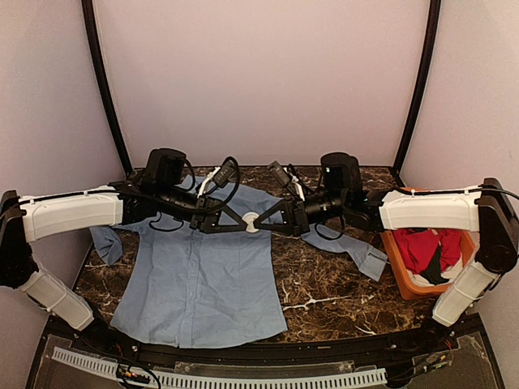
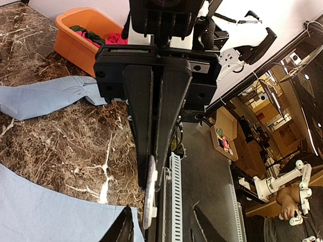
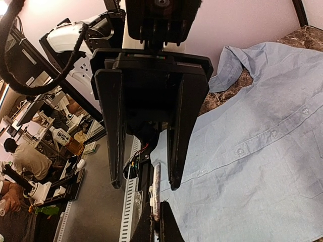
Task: Pin the brooch onto the clothing
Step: Pass from the left arm to the right, then open the brooch.
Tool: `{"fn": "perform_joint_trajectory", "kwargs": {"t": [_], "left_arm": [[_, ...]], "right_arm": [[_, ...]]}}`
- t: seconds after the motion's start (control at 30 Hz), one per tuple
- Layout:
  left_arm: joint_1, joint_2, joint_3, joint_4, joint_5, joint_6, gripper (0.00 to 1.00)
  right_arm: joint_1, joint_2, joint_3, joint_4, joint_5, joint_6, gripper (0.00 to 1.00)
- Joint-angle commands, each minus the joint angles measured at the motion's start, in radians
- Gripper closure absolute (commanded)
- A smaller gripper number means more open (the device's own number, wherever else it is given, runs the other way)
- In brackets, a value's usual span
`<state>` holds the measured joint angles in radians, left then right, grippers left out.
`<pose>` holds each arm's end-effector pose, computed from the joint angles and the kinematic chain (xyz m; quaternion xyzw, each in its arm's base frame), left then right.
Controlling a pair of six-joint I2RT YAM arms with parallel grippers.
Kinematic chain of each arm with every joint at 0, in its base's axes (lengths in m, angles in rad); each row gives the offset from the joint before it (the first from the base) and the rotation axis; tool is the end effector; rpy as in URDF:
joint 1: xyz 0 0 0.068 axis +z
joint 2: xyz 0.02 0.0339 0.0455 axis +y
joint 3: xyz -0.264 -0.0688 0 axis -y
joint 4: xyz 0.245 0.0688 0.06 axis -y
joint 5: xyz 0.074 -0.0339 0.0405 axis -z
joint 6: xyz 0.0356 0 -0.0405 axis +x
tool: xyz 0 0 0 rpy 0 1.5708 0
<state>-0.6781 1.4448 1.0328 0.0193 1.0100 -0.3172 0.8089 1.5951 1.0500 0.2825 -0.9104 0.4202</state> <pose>0.2312 -0.2250 0.2967 0.3950 0.6676 -0.5856 0.2352 0.2279 0.2796 0.2768 -0.4001 0.6477 0.6002 0.2453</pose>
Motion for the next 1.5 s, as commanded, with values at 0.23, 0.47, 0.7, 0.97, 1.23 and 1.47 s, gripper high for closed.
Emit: {"fn": "perform_joint_trajectory", "kwargs": {"t": [0.23, 0.47, 0.7, 0.97, 1.23, 1.47], "left_arm": [[-0.018, 0.024, 0.021, 0.050, -0.009, -0.023, 0.93], [-0.017, 0.022, -0.012, 0.157, 0.008, -0.105, 0.91], [-0.017, 0.044, -0.046, 0.270, 0.023, -0.206, 0.84], [-0.017, 0.066, -0.058, 0.312, 0.001, -0.251, 0.96], [-0.015, 0.076, -0.070, 0.366, 0.005, -0.312, 0.99], [-0.017, 0.091, -0.006, 0.101, -0.123, -0.162, 0.99]], "right_arm": [[-0.004, -0.020, -0.005, 0.023, -0.004, -0.004, 1.00], [-0.004, -0.033, -0.016, 0.014, 0.028, -0.019, 1.00], [-0.002, -0.043, -0.031, 0.015, 0.060, -0.039, 1.00], [0.009, -0.065, -0.045, 0.005, 0.108, -0.072, 1.00], [0.013, -0.094, -0.070, 0.012, 0.157, -0.103, 1.00], [0.047, -0.114, -0.049, -0.051, 0.252, -0.160, 1.00]]}}
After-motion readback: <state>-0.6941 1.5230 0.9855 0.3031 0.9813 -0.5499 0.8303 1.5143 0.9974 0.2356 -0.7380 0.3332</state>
